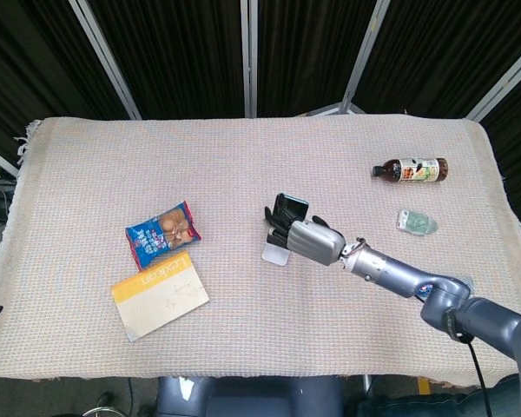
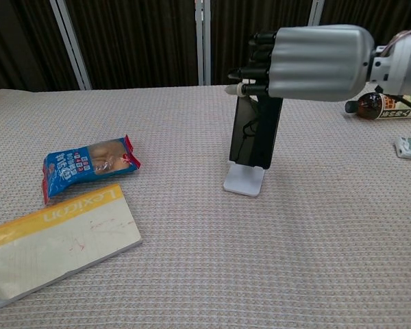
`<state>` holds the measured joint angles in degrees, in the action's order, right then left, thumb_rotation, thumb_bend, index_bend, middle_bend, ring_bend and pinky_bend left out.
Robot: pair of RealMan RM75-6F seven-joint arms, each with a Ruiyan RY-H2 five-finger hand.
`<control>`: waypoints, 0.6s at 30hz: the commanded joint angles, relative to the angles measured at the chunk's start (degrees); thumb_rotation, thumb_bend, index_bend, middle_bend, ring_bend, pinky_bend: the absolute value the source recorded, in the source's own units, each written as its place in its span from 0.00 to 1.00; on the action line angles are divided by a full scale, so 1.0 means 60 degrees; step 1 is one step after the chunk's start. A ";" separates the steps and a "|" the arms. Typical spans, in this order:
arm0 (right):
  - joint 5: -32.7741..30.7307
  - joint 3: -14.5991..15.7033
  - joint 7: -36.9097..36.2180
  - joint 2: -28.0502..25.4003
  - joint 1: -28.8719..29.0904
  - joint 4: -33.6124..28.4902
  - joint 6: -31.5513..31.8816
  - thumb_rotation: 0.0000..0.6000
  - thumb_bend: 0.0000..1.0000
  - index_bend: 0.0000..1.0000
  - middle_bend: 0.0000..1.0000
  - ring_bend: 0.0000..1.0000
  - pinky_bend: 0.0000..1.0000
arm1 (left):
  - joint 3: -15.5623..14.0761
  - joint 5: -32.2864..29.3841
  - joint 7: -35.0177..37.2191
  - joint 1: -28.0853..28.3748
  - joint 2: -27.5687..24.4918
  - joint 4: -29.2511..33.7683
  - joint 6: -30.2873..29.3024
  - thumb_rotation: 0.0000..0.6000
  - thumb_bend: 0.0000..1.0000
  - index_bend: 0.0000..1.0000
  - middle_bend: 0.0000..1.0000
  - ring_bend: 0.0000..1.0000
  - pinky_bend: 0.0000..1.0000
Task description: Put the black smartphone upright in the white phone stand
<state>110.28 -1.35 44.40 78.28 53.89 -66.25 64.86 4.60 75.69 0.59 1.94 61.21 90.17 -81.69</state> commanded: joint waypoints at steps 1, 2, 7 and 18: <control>-0.0835 -0.0230 -0.0866 -0.0554 -0.1278 -0.0948 0.1577 1.00 0.18 0.11 0.12 0.27 0.19 | -0.0085 0.0261 0.0088 -0.0081 -0.0077 0.0119 -0.0212 1.00 0.00 0.00 0.00 0.00 0.00; -0.1171 -0.0284 -0.1132 -0.0667 -0.1681 -0.1206 0.1980 1.00 0.17 0.10 0.11 0.26 0.17 | -0.0127 0.0429 0.0130 -0.0122 -0.0109 0.0187 -0.0342 1.00 0.00 0.00 0.00 0.00 0.00; -0.3146 -0.0011 -0.3163 -0.1343 -0.4425 -0.3911 0.4174 1.00 0.02 0.05 0.03 0.13 0.05 | -0.0488 0.1586 0.0185 -0.0404 -0.0223 0.0516 -0.1188 1.00 0.00 0.00 0.00 0.00 0.00; -0.3676 0.0969 -0.4186 -0.1914 -0.6525 -0.5792 0.5078 1.00 0.00 0.00 0.00 0.00 0.00 | -0.0880 0.2721 -0.0225 -0.0532 0.0042 0.0518 -0.1727 1.00 0.00 0.00 0.00 0.00 0.00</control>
<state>88.67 3.47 20.43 67.14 16.12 -100.48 94.37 -0.50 91.67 -0.55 -1.15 61.28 93.34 -91.76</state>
